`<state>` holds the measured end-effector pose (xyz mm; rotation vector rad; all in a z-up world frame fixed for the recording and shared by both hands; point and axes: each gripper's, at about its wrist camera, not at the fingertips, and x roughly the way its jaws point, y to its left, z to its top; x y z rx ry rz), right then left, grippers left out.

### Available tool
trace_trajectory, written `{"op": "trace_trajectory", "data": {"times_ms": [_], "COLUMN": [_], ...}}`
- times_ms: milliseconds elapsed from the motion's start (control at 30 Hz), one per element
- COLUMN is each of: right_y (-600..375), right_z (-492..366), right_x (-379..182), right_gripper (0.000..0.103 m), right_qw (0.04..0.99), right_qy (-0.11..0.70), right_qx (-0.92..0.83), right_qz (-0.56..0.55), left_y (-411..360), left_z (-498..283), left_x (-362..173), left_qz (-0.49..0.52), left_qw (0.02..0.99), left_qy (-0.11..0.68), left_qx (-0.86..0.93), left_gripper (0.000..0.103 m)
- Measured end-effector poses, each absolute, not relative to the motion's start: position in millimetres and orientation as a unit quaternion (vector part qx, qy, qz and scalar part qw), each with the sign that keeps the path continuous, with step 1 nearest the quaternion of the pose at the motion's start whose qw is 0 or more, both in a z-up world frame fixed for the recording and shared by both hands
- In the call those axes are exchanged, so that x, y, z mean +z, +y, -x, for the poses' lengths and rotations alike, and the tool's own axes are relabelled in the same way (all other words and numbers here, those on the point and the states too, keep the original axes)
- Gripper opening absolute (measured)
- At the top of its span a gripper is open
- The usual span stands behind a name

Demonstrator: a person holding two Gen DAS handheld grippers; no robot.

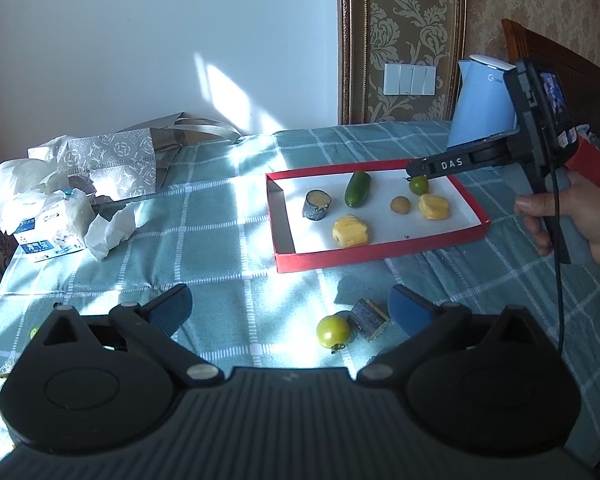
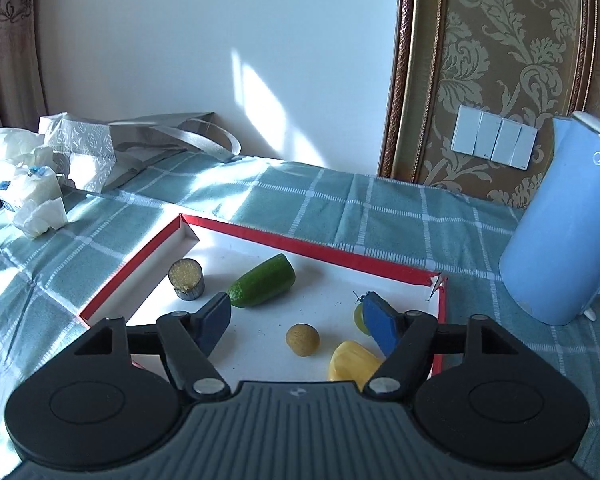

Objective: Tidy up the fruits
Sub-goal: 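Move the left tool toward the green cucumber chunk on the table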

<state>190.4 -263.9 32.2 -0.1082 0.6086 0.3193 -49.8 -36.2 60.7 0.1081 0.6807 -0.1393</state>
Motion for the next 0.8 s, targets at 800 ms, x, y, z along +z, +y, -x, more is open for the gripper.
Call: {"op": "trace_trajectory", "data": {"times_ms": [800], "right_y": [-346.3], "right_z": [-39.9], "right_x": [34.0], "right_gripper": [0.092], "right_qw": [0.934], "right_qy": [0.348], "right_qx": [0.078], "right_qz": [-0.016], "left_y": [-141.7], "left_z": [35.8], "left_x": [-33.9], "left_qz": [-0.271], "left_qw": [0.786], "left_qy": [0.400], "left_qx": [-0.385], "left_gripper": [0.103]}}
